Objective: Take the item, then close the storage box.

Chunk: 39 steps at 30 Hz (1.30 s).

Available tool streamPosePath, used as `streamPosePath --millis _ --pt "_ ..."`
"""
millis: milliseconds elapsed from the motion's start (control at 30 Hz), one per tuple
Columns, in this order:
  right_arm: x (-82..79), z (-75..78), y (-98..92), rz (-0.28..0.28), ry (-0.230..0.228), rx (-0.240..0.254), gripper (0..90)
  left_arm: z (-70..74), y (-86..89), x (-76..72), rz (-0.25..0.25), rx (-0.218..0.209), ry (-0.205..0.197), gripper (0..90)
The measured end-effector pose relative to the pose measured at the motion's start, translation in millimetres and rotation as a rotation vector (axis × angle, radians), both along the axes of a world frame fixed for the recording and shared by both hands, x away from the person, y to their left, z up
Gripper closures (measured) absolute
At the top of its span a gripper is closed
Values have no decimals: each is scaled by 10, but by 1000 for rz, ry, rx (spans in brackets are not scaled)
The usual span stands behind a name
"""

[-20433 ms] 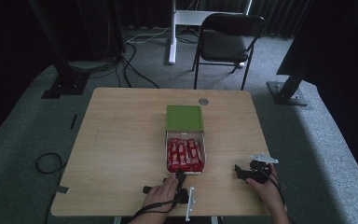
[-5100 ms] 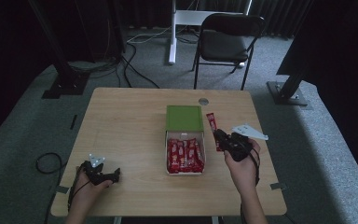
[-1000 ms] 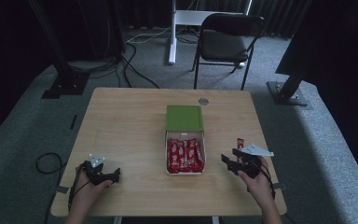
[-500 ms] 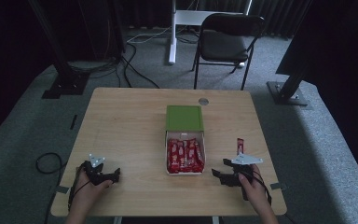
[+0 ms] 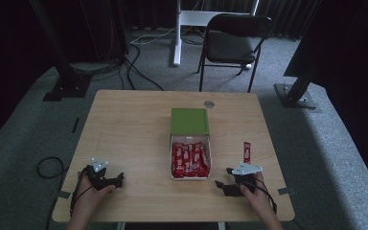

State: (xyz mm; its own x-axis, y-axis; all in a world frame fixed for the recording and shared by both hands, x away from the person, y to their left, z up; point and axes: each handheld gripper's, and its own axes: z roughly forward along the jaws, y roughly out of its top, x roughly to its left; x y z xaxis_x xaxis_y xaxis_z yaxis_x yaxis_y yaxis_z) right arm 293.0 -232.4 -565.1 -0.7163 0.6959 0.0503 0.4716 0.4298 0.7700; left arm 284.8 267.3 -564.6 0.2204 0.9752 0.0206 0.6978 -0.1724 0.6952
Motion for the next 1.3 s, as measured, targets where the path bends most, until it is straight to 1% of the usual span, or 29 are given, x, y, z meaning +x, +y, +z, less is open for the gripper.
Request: streamPosePath --millis 100,233,300,333,367,400,567,600,633,667,767,833,900,933,967,1033,1167,1267,1300 --pt "-5 -46 15 23 4 -49 201 0 0 0 0 0 0 31" --pt "-5 -50 37 28 -9 -71 188 0 -1 0 0 0 0 31" --pt "-8 -50 44 28 -6 -73 176 0 -1 0 0 0 0 31" --pt "-8 -50 46 24 -5 -74 147 0 -1 -1 0 0 0 31" --pt "-7 -54 51 7 0 -79 112 0 -1 -1 0 0 0 31" --pt "-8 -56 54 -12 5 -81 110 0 -1 -1 0 0 0 31" --pt "-12 -55 64 -37 6 -79 110 1 -2 -1 -1 0 0 31" --pt "-12 -55 65 -34 6 -81 110 1 -5 -1 -8 1 -1 32" --pt "-11 -55 65 -35 6 -80 110 2 -14 -4 -29 0 -4 36" --pt "-11 -54 65 -34 6 -80 110 3 -27 -8 -60 3 -10 54" --pt "-8 -45 64 -31 8 -81 131 11 -94 -18 -137 20 -19 59" --pt "-5 -23 53 -33 6 -72 128 23 -132 -22 -156 18 -27 59" --pt "-7 10 39 -37 7 -46 129 45 -170 -25 -175 15 -31 59" --pt "-9 27 31 -37 3 -44 128 53 -186 -26 -183 15 -38 59" --pt "-10 42 21 -33 -1 -46 128 65 -203 -29 -188 11 -41 59" --pt "-11 74 -3 -40 -6 -26 128 81 -241 -34 -200 -2 -46 59" --pt "-12 146 -53 -52 -27 11 128 98 -313 -51 -234 -9 -50 59" --pt "-9 195 -74 -55 -39 24 128 106 -366 -58 -261 -15 -53 59" --pt "-8 212 -74 -56 -42 31 128 107 -387 -61 -274 -19 -45 59"
